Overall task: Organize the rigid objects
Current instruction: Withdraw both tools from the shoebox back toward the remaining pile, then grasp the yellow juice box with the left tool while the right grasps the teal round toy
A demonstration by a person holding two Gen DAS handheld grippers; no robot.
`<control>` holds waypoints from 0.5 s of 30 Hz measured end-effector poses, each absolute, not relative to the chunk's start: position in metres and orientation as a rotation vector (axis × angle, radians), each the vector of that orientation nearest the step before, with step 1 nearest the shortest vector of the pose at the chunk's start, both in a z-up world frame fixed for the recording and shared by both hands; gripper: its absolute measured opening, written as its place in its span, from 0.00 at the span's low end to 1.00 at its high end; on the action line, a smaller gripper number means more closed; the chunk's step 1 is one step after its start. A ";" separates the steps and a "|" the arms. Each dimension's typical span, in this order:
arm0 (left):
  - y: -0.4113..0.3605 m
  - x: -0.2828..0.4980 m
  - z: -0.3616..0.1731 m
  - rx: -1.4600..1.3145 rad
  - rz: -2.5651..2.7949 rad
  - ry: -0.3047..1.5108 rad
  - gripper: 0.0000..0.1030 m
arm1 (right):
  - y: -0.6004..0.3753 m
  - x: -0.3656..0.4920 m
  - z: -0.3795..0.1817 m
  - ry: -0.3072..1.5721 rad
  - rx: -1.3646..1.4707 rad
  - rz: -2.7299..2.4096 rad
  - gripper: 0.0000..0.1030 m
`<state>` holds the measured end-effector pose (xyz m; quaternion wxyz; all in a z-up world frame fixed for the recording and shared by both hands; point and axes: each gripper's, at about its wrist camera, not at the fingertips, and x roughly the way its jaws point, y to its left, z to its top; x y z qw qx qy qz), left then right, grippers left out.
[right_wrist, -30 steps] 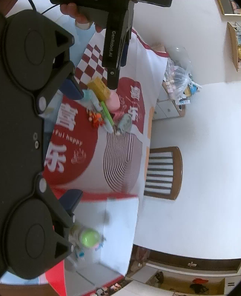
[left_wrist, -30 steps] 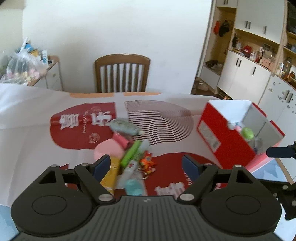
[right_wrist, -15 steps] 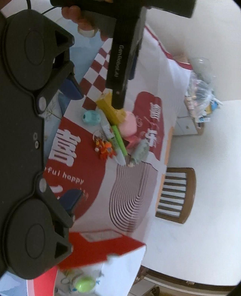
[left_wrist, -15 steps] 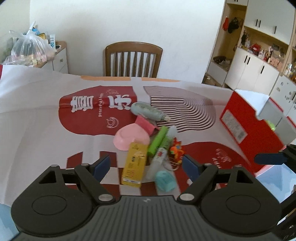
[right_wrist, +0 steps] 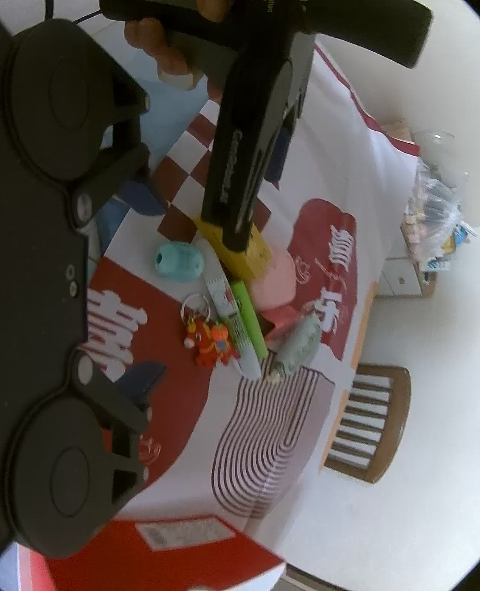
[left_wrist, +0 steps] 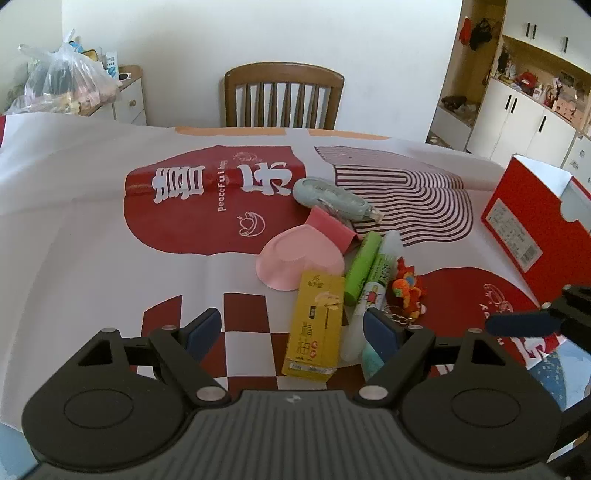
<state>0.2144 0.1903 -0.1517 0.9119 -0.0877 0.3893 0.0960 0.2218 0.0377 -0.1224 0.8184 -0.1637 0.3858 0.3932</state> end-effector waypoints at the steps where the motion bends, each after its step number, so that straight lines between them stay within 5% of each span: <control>1: 0.191 0.215 -0.154 -0.182 0.194 0.804 0.82 | 0.041 0.222 -0.125 0.826 -0.353 0.842 0.78; 6: 0.188 0.221 -0.160 -0.173 0.181 0.809 0.76 | 0.053 0.226 -0.134 0.845 -0.359 0.852 0.70; 10: 0.189 0.226 -0.165 -0.180 0.180 0.814 0.57 | 0.059 0.228 -0.138 0.848 -0.350 0.856 0.60; 15: 0.188 0.231 -0.170 -0.178 0.166 0.821 0.47 | 0.066 0.230 -0.142 0.840 -0.357 0.848 0.51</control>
